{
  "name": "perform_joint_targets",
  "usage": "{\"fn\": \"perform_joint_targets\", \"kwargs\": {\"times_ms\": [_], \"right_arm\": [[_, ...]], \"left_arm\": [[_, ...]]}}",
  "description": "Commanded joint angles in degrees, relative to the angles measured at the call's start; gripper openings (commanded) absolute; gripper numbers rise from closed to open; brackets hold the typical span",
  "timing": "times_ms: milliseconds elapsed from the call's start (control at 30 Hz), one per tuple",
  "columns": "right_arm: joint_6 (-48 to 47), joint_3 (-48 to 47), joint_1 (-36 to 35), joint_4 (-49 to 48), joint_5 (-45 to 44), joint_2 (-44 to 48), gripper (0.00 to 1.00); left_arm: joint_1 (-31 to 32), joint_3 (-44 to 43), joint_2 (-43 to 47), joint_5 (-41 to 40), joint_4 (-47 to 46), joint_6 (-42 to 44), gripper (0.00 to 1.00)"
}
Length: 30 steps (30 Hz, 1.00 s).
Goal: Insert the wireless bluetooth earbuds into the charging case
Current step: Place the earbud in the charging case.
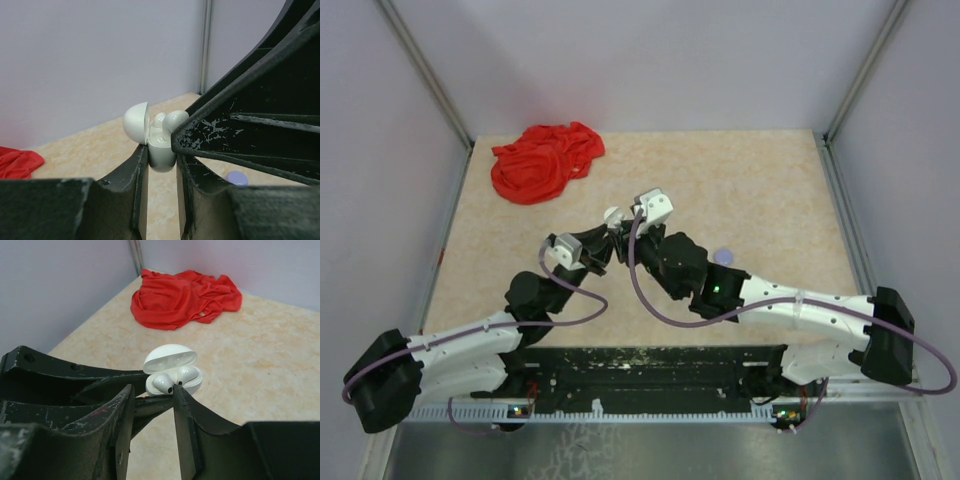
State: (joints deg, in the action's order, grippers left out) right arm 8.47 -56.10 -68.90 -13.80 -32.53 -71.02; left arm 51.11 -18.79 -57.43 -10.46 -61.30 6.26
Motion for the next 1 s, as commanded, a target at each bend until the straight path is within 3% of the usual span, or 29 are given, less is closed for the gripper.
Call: {"fn": "perform_joint_targets", "kwargs": {"times_ms": [0,200,367,667,767,967], "right_arm": [[2.66,-5.36,-0.88,4.63,5.18,0.92,0.38],[2.77,-11.42,0.23,12.99,13.74,1.84,0.41],[4.95,-16.09,5.56,22.43,22.85,3.02,0.41],[1.37,-20.64,10.2,34.24,26.96,1.48,0.41],[1.59,-19.44,16.09,34.75,37.41,2.45,0.42],[0.63,-17.14,25.51,32.02,58.64,3.79,0.69]], "left_arm": [[0.08,-0.37,0.84,1.26,-2.41,1.13,0.0],[0.01,1.32,1.58,1.4,-2.43,1.28,0.0],[-0.47,2.85,2.73,3.66,-2.35,1.09,0.0],[-1.45,3.73,5.29,11.61,0.45,0.38,0.0],[-2.39,3.92,6.3,15.67,2.28,-0.52,0.0],[-8.69,3.35,7.73,28.48,6.85,-6.05,0.0]]}}
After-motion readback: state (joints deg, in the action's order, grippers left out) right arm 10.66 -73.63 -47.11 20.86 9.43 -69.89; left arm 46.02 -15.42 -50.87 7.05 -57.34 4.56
